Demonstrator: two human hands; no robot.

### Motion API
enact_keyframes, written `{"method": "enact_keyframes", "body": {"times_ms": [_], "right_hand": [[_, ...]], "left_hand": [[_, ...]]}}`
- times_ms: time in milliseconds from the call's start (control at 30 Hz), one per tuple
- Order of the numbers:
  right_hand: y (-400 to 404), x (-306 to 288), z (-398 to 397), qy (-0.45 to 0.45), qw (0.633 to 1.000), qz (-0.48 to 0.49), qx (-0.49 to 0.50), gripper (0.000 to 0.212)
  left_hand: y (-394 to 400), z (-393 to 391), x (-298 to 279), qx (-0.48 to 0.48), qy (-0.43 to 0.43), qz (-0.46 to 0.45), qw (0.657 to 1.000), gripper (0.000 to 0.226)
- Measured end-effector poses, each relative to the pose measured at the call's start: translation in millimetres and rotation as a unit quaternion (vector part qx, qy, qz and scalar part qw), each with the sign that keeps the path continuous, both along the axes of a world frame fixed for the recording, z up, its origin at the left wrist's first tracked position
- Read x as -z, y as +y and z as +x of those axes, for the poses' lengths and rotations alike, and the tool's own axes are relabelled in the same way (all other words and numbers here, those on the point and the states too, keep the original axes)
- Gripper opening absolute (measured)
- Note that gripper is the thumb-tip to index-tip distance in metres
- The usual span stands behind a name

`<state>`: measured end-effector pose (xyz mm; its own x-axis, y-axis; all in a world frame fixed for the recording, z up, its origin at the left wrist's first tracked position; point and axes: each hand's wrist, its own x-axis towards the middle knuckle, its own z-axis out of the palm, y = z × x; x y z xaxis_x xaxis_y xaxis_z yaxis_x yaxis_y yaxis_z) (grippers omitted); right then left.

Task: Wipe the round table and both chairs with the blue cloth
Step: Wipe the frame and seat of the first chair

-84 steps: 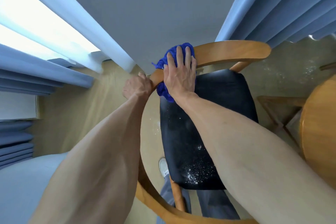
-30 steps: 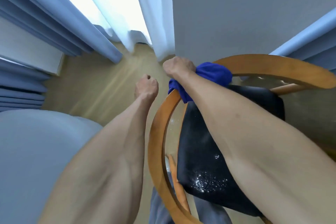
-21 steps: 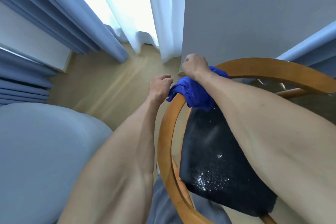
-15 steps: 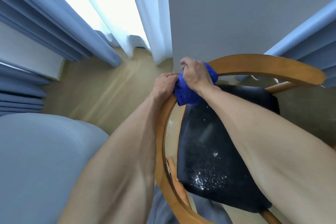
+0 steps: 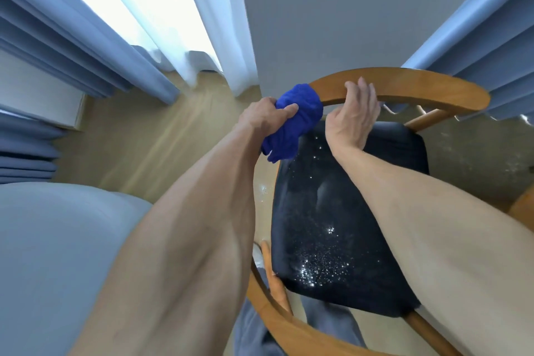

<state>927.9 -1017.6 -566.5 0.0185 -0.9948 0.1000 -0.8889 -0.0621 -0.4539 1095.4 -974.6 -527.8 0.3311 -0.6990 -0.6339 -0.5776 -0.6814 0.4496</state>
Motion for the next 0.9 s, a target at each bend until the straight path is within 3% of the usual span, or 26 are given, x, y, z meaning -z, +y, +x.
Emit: {"method": "enact_keyframes", "body": {"times_ms": [267, 400, 500, 667, 900], "right_hand": [[47, -7, 22, -0.018, 1.000, 0.007, 0.016, 0.044], [78, -16, 25, -0.033, 0.998, 0.024, 0.049, 0.040], [98, -16, 31, -0.064, 0.992, 0.058, 0.091, 0.038], [136, -15, 22, -0.099, 0.979, 0.155, 0.087, 0.035], [194, -10, -23, -0.113, 0.972, 0.189, 0.083, 0.034]], "left_hand": [[43, 19, -13, -0.047, 0.034, -0.003, 0.998, 0.034], [66, 22, -20, -0.082, 0.038, -0.007, 0.996, 0.047], [82, 23, -17, -0.121, 0.032, -0.019, 0.992, 0.055], [118, 14, -24, -0.190, -0.008, -0.051, 0.980, 0.049], [196, -22, -37, -0.286, -0.045, -0.092, 0.953, 0.043]]}}
